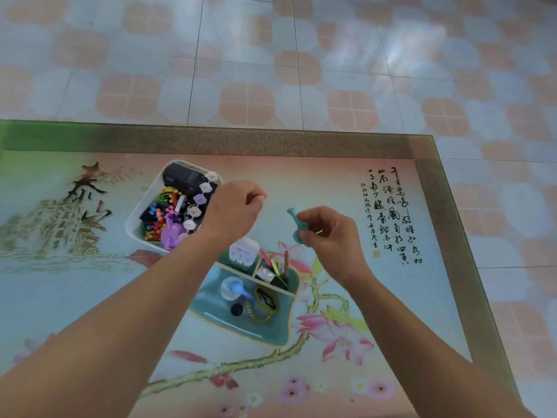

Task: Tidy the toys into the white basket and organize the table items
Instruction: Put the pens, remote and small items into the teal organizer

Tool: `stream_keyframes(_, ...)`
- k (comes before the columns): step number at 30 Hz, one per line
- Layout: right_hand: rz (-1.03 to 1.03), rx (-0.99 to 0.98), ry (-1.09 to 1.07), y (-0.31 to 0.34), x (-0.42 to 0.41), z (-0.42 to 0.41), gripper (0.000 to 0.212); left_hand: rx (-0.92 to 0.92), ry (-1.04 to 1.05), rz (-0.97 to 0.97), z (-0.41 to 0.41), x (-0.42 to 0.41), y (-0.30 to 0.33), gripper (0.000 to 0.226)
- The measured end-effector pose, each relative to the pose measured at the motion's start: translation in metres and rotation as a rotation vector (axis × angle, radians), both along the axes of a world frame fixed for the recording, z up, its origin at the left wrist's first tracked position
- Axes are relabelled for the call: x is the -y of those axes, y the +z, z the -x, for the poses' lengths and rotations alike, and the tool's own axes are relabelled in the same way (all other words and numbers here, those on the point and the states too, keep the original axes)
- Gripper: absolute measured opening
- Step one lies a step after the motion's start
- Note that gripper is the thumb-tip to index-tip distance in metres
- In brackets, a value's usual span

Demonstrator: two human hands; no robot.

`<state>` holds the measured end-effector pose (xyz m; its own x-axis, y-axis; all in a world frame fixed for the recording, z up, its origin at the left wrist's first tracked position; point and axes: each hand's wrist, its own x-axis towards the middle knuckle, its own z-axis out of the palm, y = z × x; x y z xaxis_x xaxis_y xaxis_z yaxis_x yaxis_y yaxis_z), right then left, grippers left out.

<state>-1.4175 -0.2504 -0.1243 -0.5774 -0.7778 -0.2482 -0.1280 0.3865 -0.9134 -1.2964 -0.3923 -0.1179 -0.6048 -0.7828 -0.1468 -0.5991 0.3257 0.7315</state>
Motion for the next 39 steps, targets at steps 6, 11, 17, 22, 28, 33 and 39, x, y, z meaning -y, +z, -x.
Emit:
stream_keyframes(6,-0.061,-0.062,0.134,0.005,-0.017,-0.08,0.023,-0.06,-0.022,-0.008,-0.041,-0.021,0.008,0.014)
stream_keyframes(11,-0.166,-0.204,0.185,-0.025,-0.015,-0.123,0.008,-0.018,-0.057,-0.007,-0.078,-0.035,0.004,0.014)
stream_keyframes(17,-0.318,-0.317,0.226,-0.055,-0.015,-0.139,0.016,0.035,-0.026,-0.059,-0.113,-0.043,-0.018,0.014)
stream_keyframes(22,-0.349,-0.406,-0.02,-0.053,-0.035,-0.141,0.006,0.096,0.036,-0.037,-0.134,-0.05,-0.039,0.015)
stream_keyframes(28,-0.539,-0.463,-0.175,-0.061,-0.058,-0.124,0.026,0.32,-0.021,-0.096,-0.133,-0.051,-0.054,0.036)
stream_keyframes(33,-0.705,-0.247,-0.205,-0.074,-0.058,-0.111,0.041,0.448,-0.091,-0.136,-0.128,-0.053,-0.061,0.03)
stream_keyframes(39,-0.718,-0.033,-0.069,-0.086,-0.067,-0.106,0.03,0.483,-0.131,-0.121,-0.124,-0.05,-0.07,0.03)
